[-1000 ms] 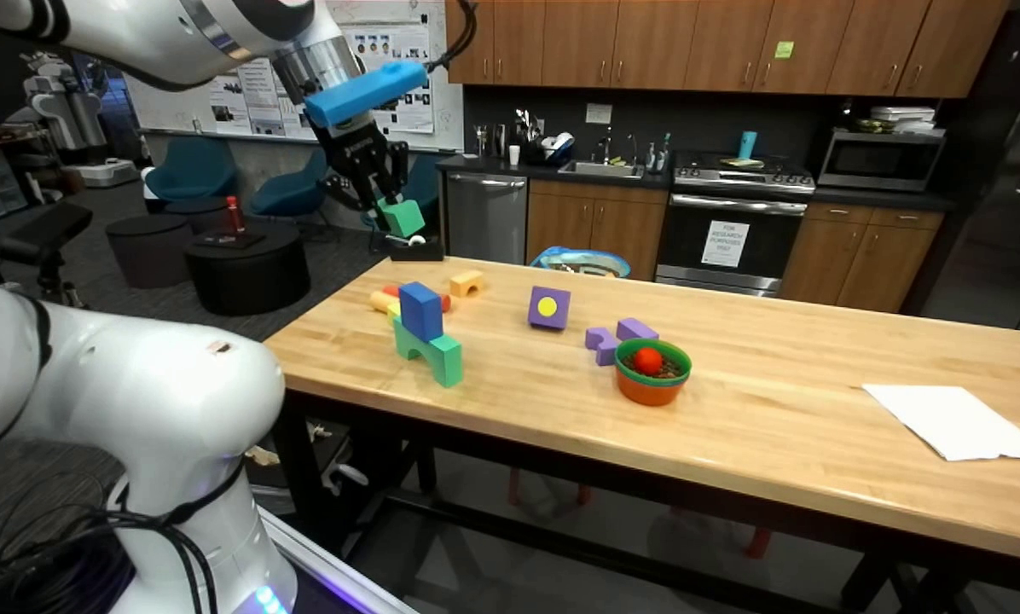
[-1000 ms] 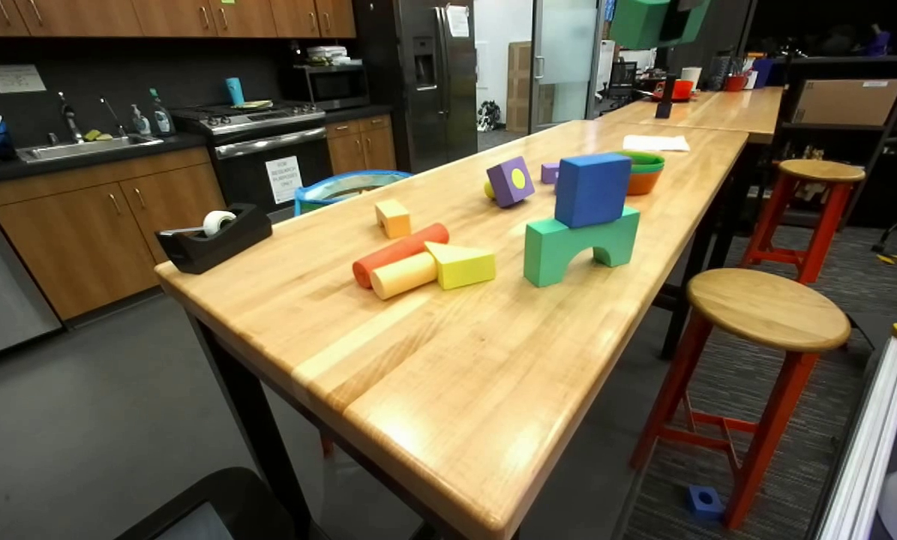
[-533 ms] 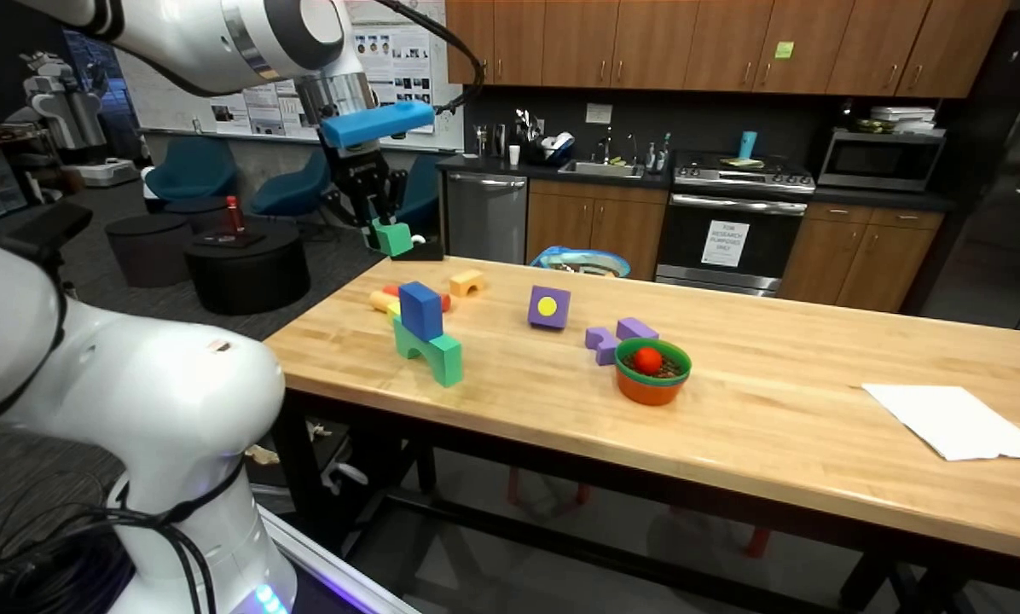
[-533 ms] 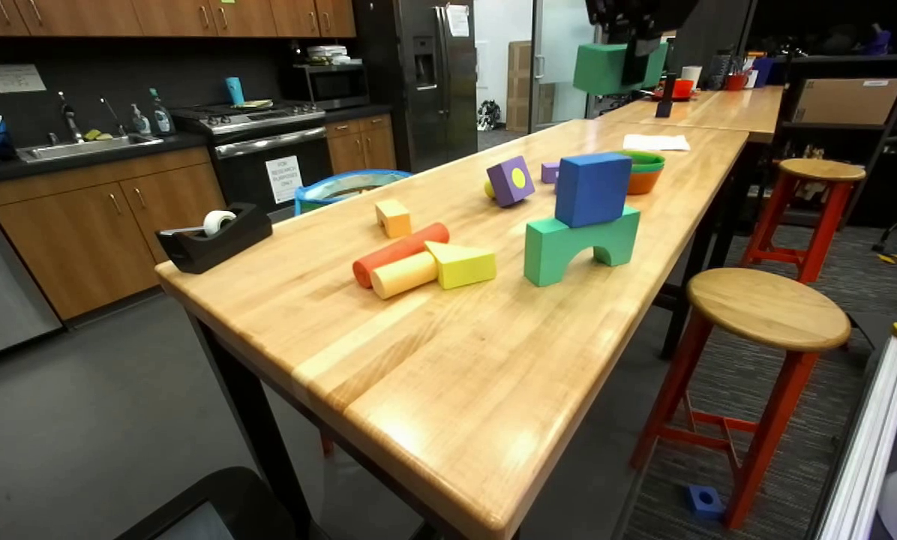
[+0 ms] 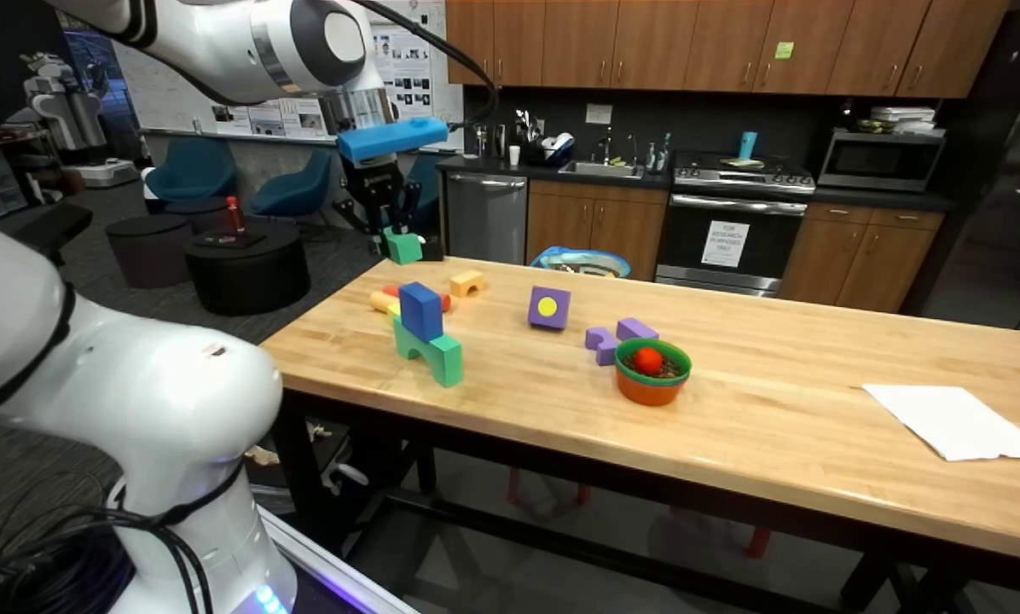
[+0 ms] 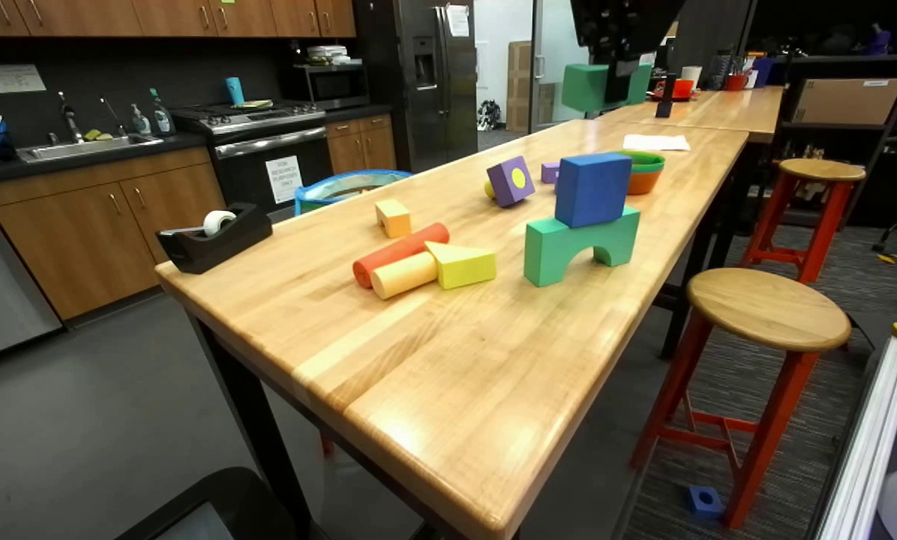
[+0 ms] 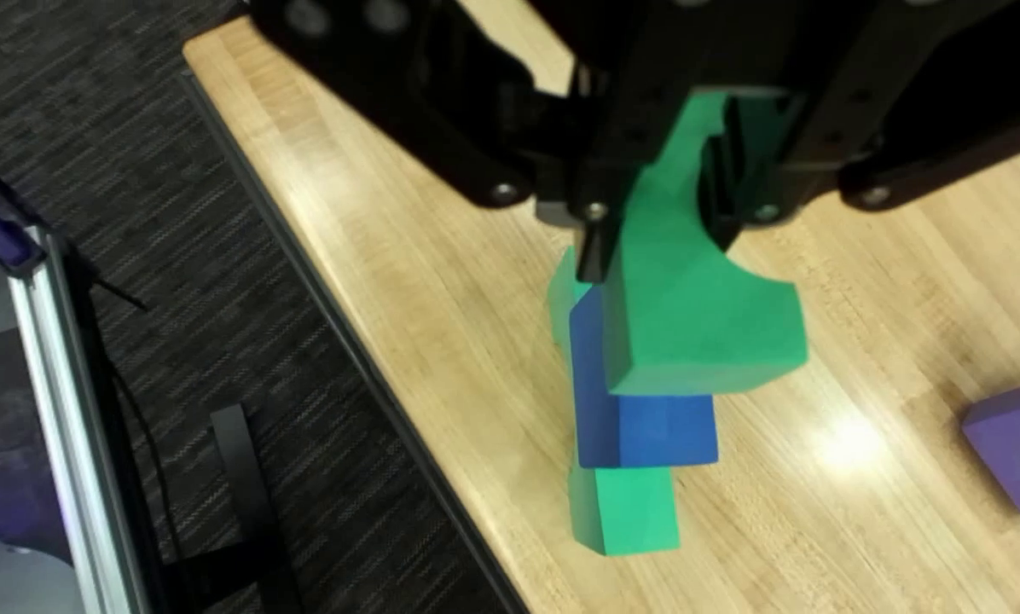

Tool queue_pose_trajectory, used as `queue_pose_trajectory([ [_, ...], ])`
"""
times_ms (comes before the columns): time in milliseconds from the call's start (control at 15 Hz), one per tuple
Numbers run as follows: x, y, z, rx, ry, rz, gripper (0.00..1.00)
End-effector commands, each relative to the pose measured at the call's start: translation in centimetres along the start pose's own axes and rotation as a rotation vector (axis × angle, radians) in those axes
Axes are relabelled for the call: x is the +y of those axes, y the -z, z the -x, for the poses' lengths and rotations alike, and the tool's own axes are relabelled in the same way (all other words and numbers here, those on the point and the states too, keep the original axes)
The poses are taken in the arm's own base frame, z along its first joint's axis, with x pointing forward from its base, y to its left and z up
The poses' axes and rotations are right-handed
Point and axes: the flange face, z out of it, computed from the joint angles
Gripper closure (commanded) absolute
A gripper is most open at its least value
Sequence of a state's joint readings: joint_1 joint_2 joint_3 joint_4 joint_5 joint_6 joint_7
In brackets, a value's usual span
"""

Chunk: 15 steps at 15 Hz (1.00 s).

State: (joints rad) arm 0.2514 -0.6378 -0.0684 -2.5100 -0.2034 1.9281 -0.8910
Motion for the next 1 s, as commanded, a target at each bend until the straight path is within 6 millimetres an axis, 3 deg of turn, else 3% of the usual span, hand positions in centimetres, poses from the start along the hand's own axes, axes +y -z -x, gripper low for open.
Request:
queue_pose_trajectory([
  [0, 1.4, -0.5, -0.2, 0.013, -0.044, -0.015, 0.94],
  [933, 3.6, -4.3, 0.0, -0.007, -0.058, -0.119, 0.94],
])
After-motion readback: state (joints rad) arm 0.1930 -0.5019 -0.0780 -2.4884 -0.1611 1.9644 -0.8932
